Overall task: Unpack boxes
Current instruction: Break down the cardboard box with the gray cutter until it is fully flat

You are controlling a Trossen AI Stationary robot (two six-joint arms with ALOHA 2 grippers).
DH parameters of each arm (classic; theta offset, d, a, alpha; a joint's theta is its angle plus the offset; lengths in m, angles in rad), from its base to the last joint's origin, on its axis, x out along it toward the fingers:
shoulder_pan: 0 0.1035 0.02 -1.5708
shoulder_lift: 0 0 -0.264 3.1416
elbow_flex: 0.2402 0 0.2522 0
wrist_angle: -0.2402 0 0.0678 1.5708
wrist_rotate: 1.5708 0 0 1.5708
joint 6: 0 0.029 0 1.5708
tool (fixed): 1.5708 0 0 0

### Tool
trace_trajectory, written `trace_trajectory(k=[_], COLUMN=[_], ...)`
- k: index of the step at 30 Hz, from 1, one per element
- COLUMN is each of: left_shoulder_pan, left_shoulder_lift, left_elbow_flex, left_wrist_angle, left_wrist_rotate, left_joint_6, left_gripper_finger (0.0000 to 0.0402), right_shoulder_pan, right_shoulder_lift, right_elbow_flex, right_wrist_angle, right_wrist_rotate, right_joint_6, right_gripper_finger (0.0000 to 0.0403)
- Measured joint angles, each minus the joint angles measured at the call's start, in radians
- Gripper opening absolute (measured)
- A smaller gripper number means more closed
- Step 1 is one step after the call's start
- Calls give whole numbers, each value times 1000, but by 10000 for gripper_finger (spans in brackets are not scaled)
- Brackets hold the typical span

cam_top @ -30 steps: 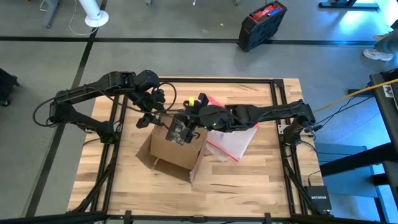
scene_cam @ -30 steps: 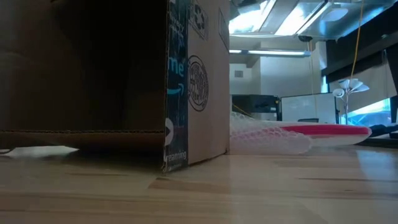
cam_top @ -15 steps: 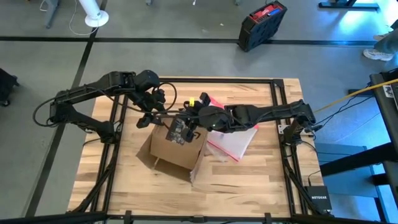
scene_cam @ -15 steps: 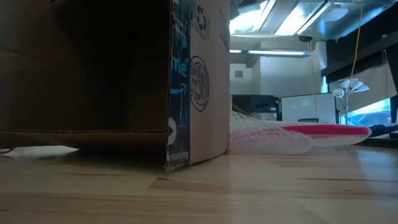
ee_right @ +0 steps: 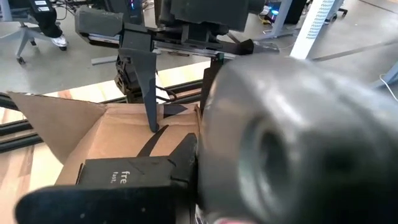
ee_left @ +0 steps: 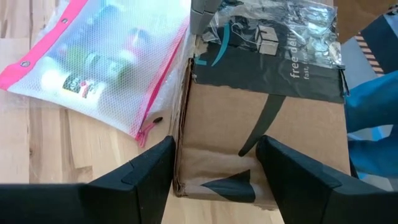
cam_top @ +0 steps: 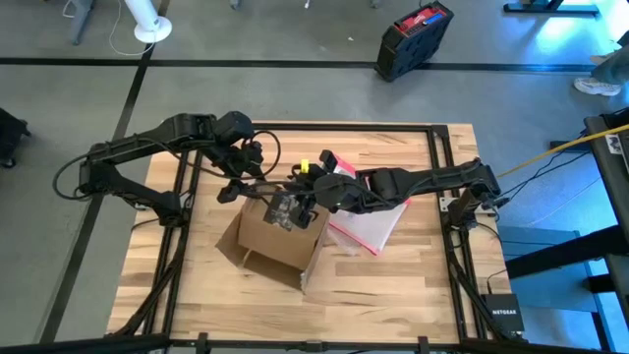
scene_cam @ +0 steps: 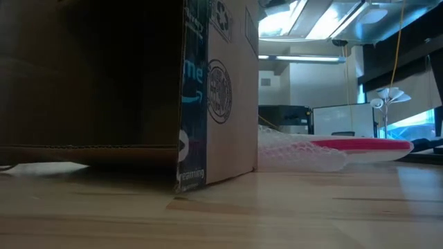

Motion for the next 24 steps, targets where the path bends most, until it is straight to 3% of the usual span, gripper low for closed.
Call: trace_trajectory(k=[24], left_shoulder_pan=[6], left_shoulder_lift=[-2], left_elbow_flex=[0], left_wrist_angle=[-17], left_wrist_rotate=[2], left_joint_6=[-5], left_gripper_finger=[230], right_shoulder_pan=[29], right_shoulder_lift=[-69], right_elbow_flex=[-3], right_wrist_angle=[-23], right_wrist_rotate=[56], right_joint_6=[-14], right_gripper_finger=[71])
